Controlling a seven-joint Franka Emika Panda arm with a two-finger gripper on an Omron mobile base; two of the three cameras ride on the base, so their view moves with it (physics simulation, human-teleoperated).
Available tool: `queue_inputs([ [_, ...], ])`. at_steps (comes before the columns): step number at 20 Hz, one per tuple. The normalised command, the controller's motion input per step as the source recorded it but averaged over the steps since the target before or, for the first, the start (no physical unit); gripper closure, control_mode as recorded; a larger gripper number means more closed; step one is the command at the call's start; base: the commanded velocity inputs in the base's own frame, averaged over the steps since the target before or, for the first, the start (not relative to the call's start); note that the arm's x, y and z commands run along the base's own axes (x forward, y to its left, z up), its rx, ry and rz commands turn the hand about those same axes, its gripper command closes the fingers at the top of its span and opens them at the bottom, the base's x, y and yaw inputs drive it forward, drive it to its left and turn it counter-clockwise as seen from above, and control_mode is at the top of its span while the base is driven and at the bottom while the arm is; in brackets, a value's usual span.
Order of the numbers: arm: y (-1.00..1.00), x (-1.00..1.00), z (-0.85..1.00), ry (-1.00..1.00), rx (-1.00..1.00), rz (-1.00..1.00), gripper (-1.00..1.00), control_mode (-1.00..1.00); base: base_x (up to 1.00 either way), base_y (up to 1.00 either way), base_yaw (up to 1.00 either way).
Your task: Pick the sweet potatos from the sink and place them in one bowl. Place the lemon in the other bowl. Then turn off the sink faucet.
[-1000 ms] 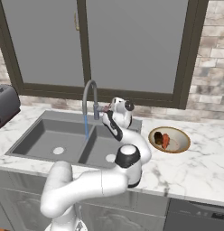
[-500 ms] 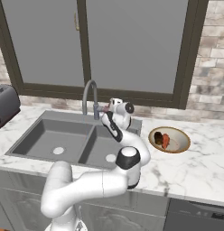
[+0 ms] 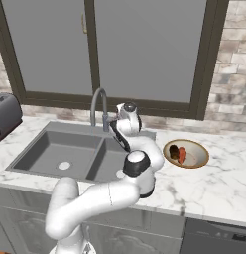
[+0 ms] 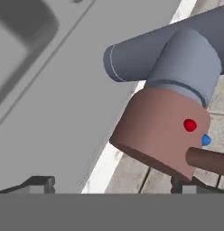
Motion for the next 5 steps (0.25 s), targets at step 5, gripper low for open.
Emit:
queue_inputs([
  [5,0.88,-0.11,0.0,-0.19,-0.78,0.02,-1.0,-1.0,0.0,0.0,0.0],
])
